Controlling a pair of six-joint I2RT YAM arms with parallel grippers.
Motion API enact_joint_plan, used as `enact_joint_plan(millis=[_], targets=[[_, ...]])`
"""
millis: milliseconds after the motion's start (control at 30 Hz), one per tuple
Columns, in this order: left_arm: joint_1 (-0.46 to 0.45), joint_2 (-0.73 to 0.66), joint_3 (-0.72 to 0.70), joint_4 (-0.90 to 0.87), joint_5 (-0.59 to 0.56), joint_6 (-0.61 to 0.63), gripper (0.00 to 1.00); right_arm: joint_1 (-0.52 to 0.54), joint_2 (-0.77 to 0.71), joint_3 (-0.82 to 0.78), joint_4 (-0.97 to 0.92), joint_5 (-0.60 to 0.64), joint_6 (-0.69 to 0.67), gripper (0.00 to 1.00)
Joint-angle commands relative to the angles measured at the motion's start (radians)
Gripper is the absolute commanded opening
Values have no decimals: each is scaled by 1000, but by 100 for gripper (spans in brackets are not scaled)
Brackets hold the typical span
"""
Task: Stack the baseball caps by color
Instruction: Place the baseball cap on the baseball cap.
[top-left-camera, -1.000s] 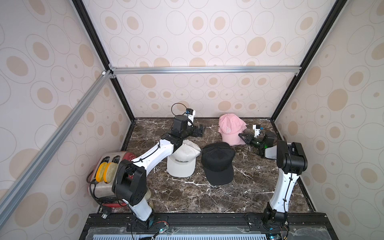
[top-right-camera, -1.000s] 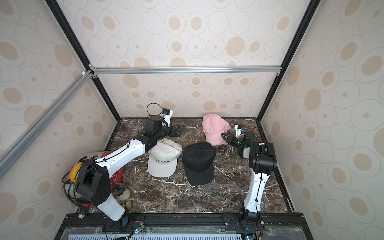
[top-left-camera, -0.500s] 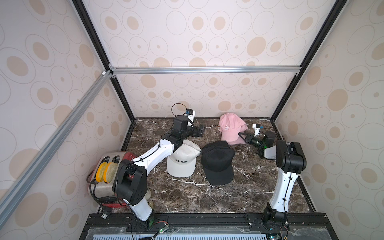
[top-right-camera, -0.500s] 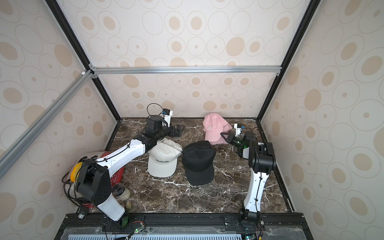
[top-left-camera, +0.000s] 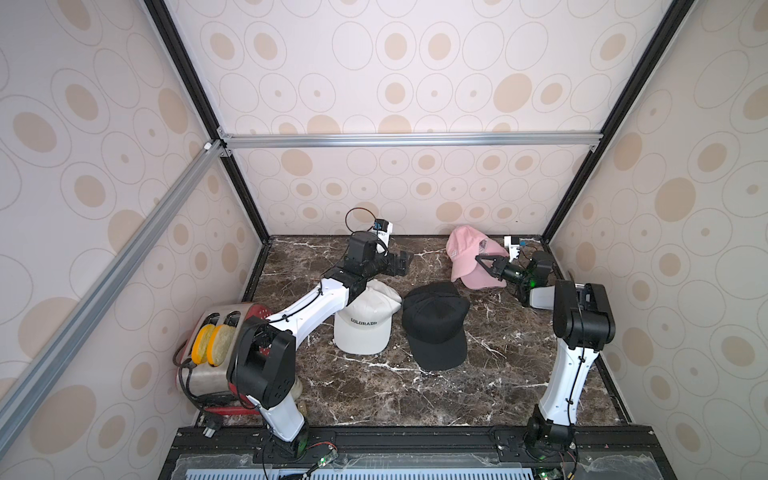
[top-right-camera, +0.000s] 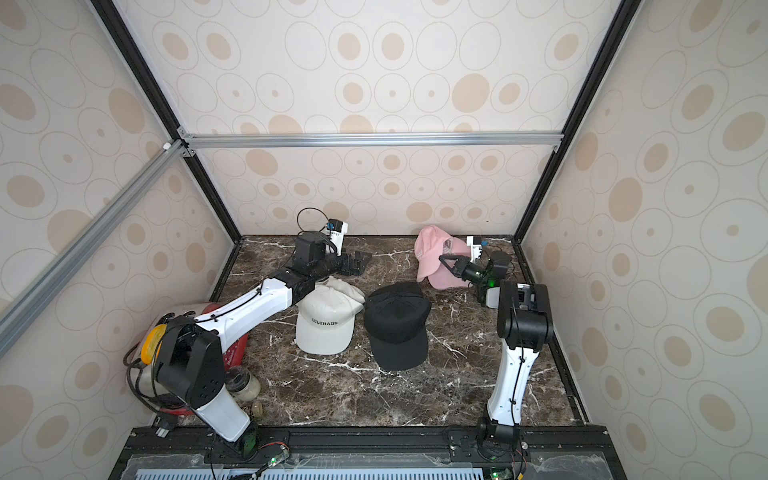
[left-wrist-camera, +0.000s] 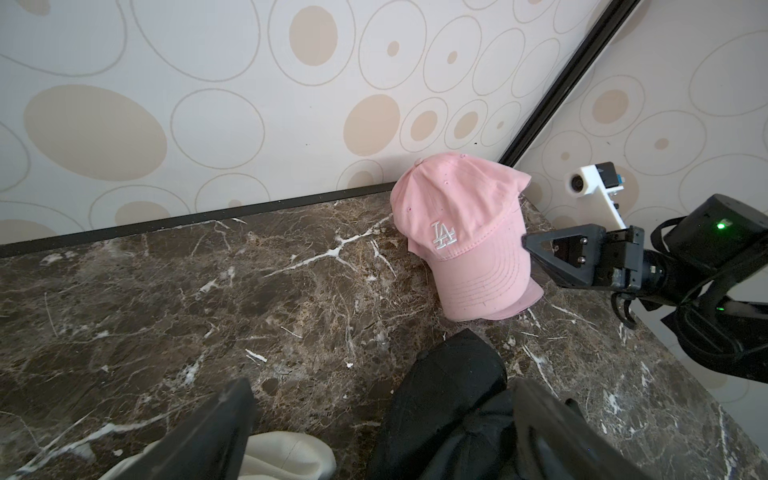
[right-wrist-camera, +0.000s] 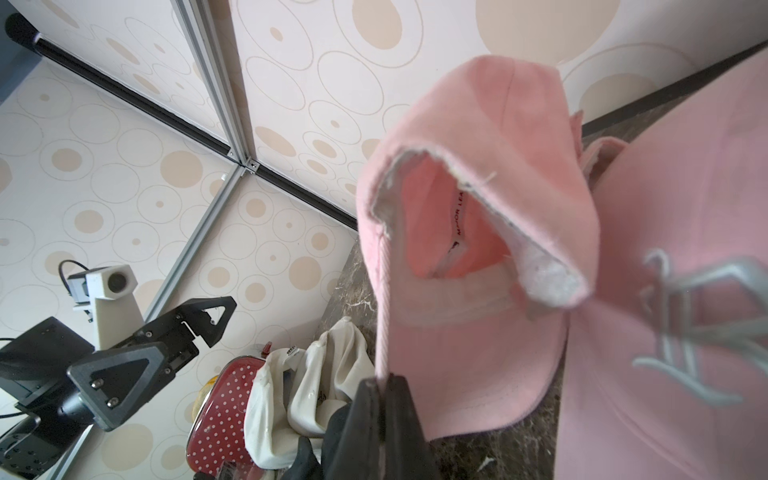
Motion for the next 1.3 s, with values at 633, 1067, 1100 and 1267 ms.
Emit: enact_joint_plan(millis=[633,1067,1100,1267], targets=[[-2,7,9,-9,-37,31,99,17,-63,86,-166,-60,-80,0],[-2,11,12,-13,-43,38,99,-55,-177,107,-237,-219,-25,0],[-3,9,12,-13,-44,38,99,-63,-165,110,-233,-230,-23,0],[-2,12,11,-12,-38,37,99,-91,-49,167,-230,-304,-26,0]])
